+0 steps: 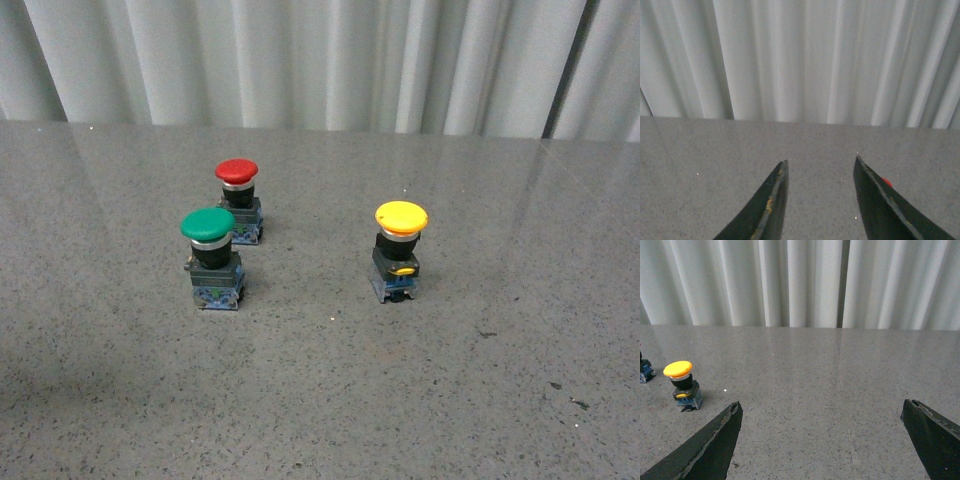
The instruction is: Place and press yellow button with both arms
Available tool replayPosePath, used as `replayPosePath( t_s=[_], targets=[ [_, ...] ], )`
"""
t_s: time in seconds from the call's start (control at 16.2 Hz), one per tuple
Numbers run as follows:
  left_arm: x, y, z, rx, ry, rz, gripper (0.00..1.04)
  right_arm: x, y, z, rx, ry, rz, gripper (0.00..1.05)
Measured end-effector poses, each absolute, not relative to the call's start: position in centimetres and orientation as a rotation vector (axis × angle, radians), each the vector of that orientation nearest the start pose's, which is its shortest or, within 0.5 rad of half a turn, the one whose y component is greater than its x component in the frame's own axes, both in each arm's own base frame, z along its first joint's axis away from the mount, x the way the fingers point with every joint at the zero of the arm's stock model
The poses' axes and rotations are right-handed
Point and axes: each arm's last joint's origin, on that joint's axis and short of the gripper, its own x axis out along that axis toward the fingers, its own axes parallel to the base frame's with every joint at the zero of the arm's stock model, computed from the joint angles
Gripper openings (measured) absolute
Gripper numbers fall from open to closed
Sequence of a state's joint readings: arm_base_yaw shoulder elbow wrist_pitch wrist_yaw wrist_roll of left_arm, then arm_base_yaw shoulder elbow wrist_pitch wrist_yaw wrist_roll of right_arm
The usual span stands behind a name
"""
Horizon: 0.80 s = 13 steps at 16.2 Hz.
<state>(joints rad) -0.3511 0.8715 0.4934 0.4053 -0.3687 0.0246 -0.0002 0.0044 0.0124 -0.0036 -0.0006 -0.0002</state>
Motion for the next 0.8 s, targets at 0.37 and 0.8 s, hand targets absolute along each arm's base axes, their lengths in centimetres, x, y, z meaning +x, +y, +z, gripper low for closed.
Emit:
replayPosePath(
  t_s=[0.37,0.8],
  targets=[
    [15.4,-2.3,21.7,0.004,-0.001,0.014,0.04,9.7,0.0,16.7,0.0,-0.004,0.0,0.98],
    [13.2,-0.2,18.8,0.004,0.007,-0.005,0.04,9.7,0.0,16.7,0.0,-0.004,0.0,0.98]
  ],
)
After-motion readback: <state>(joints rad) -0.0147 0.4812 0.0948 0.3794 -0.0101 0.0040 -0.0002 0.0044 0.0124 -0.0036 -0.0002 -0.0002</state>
